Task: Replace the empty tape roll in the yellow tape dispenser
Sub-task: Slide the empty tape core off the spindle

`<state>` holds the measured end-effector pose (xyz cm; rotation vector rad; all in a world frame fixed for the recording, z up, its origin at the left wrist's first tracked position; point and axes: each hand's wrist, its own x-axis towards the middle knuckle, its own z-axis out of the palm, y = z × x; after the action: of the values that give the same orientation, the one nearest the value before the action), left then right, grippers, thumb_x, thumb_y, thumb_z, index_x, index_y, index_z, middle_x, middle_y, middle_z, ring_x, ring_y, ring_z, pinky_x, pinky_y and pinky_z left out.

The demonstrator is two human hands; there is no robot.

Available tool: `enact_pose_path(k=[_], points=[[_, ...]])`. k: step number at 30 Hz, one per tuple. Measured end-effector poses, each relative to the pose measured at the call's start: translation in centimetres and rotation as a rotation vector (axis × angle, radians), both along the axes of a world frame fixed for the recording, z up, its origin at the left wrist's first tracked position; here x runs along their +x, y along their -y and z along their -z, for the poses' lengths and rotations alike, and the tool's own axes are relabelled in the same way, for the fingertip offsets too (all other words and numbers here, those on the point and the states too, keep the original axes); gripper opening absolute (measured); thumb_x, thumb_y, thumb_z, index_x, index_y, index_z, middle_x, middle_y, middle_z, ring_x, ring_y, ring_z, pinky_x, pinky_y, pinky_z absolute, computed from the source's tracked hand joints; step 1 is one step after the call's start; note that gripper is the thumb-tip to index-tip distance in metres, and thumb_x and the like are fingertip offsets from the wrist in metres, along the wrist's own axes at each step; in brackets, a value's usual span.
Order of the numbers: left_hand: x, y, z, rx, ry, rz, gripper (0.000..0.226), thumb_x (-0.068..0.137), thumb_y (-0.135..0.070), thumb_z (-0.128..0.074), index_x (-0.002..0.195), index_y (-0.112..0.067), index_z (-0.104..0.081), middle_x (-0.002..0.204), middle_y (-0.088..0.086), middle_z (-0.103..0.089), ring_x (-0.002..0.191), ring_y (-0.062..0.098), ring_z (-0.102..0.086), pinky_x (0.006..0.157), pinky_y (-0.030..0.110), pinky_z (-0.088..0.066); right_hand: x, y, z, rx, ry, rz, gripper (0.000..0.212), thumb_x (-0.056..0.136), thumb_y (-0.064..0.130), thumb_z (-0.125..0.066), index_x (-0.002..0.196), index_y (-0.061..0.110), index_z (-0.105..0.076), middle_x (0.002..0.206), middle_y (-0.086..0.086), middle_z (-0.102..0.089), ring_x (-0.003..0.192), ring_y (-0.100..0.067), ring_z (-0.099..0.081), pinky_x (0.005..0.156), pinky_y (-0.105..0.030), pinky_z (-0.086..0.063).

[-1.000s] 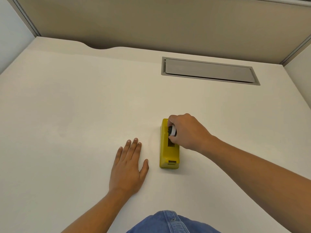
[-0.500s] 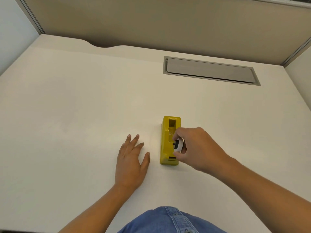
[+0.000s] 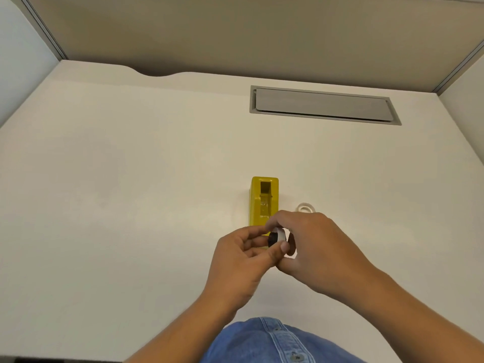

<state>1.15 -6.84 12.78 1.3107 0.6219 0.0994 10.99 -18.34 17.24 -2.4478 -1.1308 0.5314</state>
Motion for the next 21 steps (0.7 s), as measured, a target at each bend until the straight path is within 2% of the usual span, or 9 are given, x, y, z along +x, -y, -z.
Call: enact_pose_path(k=[3, 5, 9, 12, 17, 21], points=[[-0.1, 0.1, -0.5, -0.024, 0.008, -0.04, 0.043, 0.064, -0.027, -0.086, 0.104, -0.018, -0.072, 0.091, 0.003, -0.08, 0.085, 0.018, -0.077, 0.075, 0.028, -0.061, 0.2, 0.7, -0.1, 0.085, -0.096, 0.06, 0.051, 0.069, 0.034, -0.075, 0.115, 0.044, -0.055, 0.094, 0.029, -0.058, 0.079, -0.002, -0.063, 0.06, -0.015, -0.047], [-0.1, 0.2, -0.8, -0.034, 0.017, -0.065, 0.047, 0.058, -0.036, -0.086, 0.099, -0.019, -0.072, 0.089, 0.004, -0.08, 0.083, 0.019, -0.077, 0.072, 0.027, -0.061, 0.4, 1.2, 0.0, 0.193, -0.23, 0.14, 0.052, 0.07, 0.033, -0.079, 0.116, 0.043, -0.058, 0.107, 0.026, -0.062, 0.084, -0.002, -0.066, 0.059, -0.019, -0.054], [-0.3, 0.3, -1.4, -0.066, 0.029, -0.085, 0.047, 0.056, -0.042, -0.084, 0.095, -0.019, -0.07, 0.085, 0.004, -0.08, 0.079, 0.021, -0.077, 0.065, 0.021, -0.059, 0.6, 2.2, 0.3, 0.346, -0.435, 0.242, 0.038, 0.074, 0.029, -0.083, 0.108, 0.035, -0.068, 0.104, 0.017, -0.068, 0.086, -0.008, -0.071, 0.06, -0.021, -0.056], [-0.3, 0.3, -1.7, -0.074, 0.033, -0.091, 0.047, 0.056, -0.041, -0.084, 0.095, -0.019, -0.07, 0.086, 0.004, -0.08, 0.08, 0.021, -0.077, 0.064, 0.021, -0.058, 0.5, 2.9, 0.6, 0.454, -0.572, 0.286, 0.033, 0.077, 0.018, -0.082, 0.105, 0.03, -0.072, 0.104, 0.012, -0.071, 0.086, -0.016, -0.073, 0.064, -0.026, -0.059], [-0.3, 0.2, -2.0, -0.075, 0.035, -0.096, 0.047, 0.055, -0.041, -0.085, 0.094, -0.02, -0.07, 0.087, 0.004, -0.08, 0.082, 0.021, -0.076, 0.065, 0.021, -0.058, 0.2, 3.2, 0.7, 0.51, -0.522, 0.33, 0.026, 0.079, 0.014, -0.079, 0.096, 0.034, -0.075, 0.096, 0.011, -0.076, 0.078, -0.015, -0.072, 0.067, -0.029, -0.061], [-0.2, 0.4, -2.3, -0.073, 0.04, -0.089, 0.044, 0.057, -0.039, -0.084, 0.094, -0.022, -0.07, 0.087, 0.0, -0.08, 0.081, 0.018, -0.077, 0.064, 0.02, -0.058, -0.2, 2.8, 0.5, 0.547, -0.475, 0.323, 0.017, 0.073, 0.032, -0.08, 0.089, 0.036, -0.076, 0.083, 0.015, -0.076, 0.073, -0.011, -0.072, 0.059, -0.02, -0.057]])
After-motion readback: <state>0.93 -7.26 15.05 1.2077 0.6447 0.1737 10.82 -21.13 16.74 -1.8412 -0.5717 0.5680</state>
